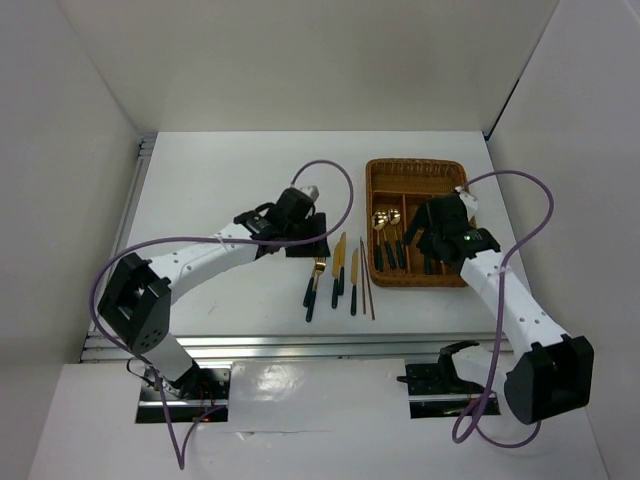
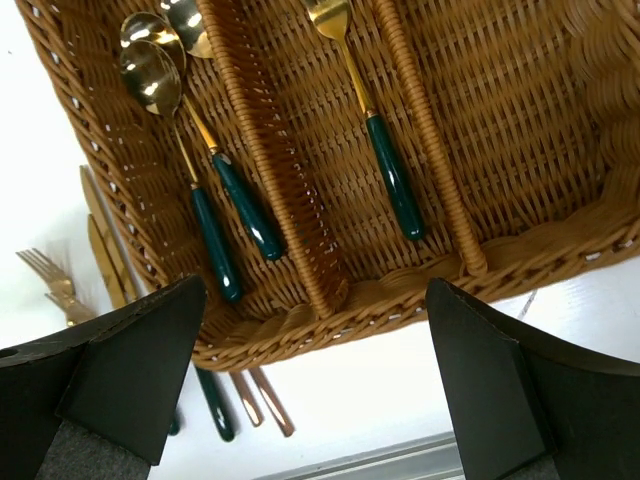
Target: Sort the eating utensils into containers
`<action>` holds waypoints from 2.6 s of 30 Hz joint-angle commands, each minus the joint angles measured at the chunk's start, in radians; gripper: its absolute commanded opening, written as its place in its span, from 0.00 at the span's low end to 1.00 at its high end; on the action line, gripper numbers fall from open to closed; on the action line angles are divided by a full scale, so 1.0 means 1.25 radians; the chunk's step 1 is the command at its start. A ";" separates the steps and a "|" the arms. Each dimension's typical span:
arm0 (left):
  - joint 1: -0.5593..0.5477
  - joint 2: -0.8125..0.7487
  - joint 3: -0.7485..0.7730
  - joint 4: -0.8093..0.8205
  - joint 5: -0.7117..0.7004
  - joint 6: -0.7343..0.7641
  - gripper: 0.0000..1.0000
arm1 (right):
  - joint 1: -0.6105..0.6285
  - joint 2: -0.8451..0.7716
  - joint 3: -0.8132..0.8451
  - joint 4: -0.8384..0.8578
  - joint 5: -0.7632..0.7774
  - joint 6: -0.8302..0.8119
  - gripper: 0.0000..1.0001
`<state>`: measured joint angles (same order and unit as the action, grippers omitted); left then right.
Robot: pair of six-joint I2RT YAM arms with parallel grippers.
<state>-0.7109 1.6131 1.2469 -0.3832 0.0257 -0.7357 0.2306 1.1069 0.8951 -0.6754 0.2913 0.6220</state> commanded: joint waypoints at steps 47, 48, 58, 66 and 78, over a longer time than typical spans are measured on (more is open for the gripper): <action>-0.072 0.175 -0.137 -0.082 -0.146 0.068 0.14 | 0.111 0.456 0.081 0.273 -0.067 -0.072 0.31; -0.072 0.175 -0.137 -0.082 -0.155 0.068 0.11 | 0.120 0.467 0.082 0.273 -0.067 -0.072 0.31; -0.008 0.066 -0.266 -0.048 -0.151 0.004 0.00 | 0.224 0.543 0.162 0.257 -0.044 -0.050 0.28; 0.036 -0.026 -0.291 -0.054 -0.140 0.012 0.00 | 0.319 0.590 0.180 0.247 -0.044 -0.032 0.23; 0.058 -0.123 -0.153 -0.123 -0.131 0.042 0.00 | 0.338 0.519 0.134 0.183 -0.021 0.001 0.57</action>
<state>-0.6479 1.5066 0.9802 -0.5087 -0.1429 -0.7071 0.6308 1.7863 1.0969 -0.3702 0.3103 0.6014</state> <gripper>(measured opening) 0.313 0.535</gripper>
